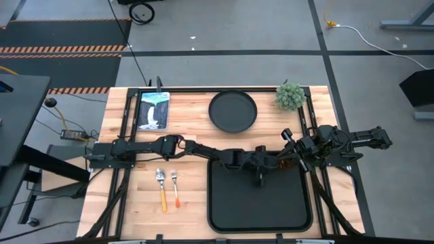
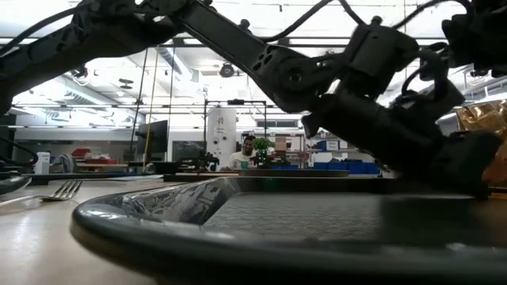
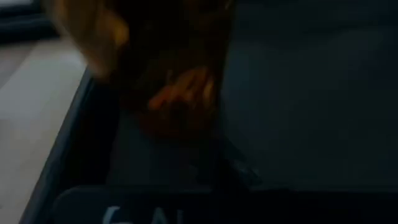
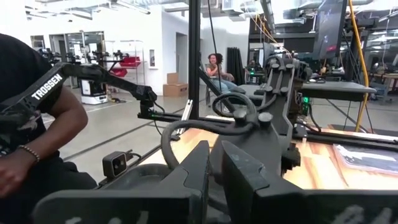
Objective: Pick and place plate/cup/fork/spoon on tray
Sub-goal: Put the brown cup on the black tray
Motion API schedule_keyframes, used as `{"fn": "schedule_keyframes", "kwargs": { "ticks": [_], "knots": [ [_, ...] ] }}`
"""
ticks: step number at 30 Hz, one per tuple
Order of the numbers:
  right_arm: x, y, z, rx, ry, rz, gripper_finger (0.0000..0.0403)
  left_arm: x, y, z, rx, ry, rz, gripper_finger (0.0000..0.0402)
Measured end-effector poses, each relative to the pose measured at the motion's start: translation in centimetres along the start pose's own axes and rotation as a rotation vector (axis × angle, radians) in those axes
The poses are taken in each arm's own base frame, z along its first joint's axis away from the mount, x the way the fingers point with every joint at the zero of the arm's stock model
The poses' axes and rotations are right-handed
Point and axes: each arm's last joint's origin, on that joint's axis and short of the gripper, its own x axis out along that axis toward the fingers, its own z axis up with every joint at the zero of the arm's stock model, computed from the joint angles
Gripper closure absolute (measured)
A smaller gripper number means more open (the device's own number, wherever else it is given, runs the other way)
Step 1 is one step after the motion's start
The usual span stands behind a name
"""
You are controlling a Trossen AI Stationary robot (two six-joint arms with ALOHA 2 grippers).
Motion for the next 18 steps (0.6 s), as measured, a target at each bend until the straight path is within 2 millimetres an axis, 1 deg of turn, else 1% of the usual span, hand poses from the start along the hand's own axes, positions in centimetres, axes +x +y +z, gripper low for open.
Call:
{"fn": "schedule_keyframes", "kwargs": {
  "ticks": [3, 7, 12, 16, 18],
  "knots": [
    [0.0, 0.0, 0.0, 0.0, -0.001, 0.0, 0.0357, -0.1, 1.0, 0.8, -0.006, 0.014, 0.028, 0.039],
    [0.0, 0.0, 0.0, -0.001, -0.004, -0.001, 0.0357, -0.1, 2.1, 1.4, -0.063, -0.045, 0.039, 0.039],
    [0.0, 0.0, 0.0, -0.001, -0.005, 0.0, 0.0357, -0.1, 2.3, 2.3, -0.112, -0.158, 0.002, 0.039],
    [0.0, 0.0, 0.0, -0.001, -0.004, 0.0, 0.0357, -0.1, 2.2, 2.4, -0.122, -0.17, -0.001, 0.039],
    [0.0, 0.0, 0.0, 0.0, -0.002, 0.0, 0.0357, 0.0, 2.1, 1.9, -0.11, -0.121, -0.018, 0.039]
  ]
}}
